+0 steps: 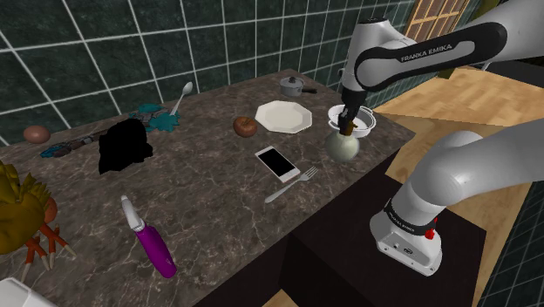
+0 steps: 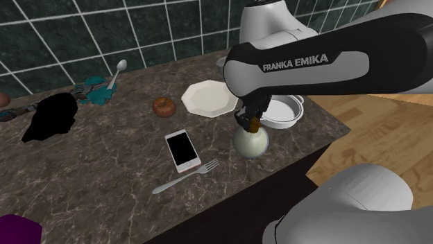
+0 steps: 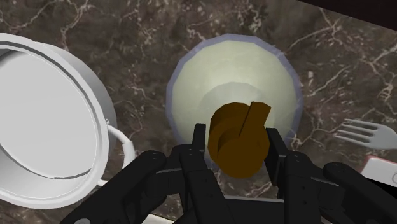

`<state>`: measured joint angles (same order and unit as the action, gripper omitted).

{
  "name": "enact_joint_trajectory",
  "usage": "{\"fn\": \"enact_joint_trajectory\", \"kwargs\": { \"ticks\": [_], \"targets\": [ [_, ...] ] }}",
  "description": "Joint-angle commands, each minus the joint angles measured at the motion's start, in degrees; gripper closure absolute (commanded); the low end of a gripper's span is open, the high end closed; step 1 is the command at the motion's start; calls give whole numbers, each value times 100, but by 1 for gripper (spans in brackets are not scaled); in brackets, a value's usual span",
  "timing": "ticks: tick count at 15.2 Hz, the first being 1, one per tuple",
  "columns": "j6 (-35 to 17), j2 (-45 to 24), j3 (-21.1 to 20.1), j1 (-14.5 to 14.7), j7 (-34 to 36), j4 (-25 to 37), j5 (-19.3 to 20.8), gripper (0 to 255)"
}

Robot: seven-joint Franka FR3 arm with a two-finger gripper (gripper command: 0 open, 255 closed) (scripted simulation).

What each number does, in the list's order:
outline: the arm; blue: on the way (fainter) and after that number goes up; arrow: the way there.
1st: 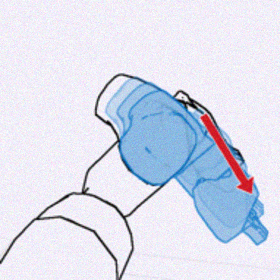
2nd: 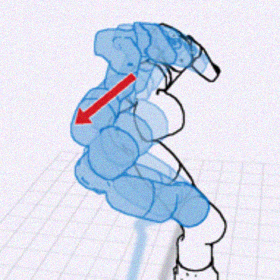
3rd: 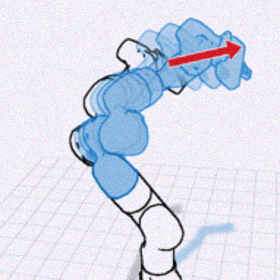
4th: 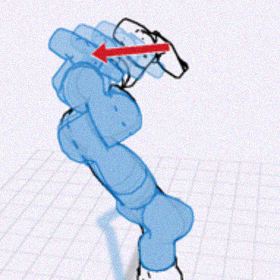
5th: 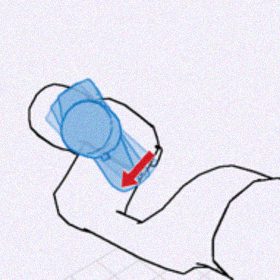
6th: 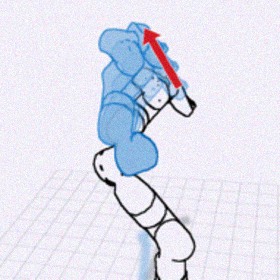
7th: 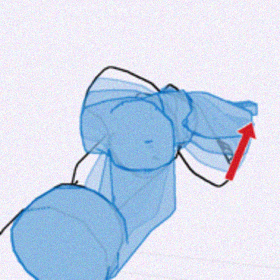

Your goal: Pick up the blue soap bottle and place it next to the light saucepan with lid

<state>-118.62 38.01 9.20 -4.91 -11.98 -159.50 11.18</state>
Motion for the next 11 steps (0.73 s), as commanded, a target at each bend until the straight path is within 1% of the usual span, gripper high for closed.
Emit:
{"fn": "enact_joint_trajectory", "kwargs": {
  "ticks": [1, 11],
  "targets": [
    [138, 55, -9, 3, -14, 83, -13, 255],
    [1033, 345, -95, 35, -79, 689, -113, 255]
  ]
}}
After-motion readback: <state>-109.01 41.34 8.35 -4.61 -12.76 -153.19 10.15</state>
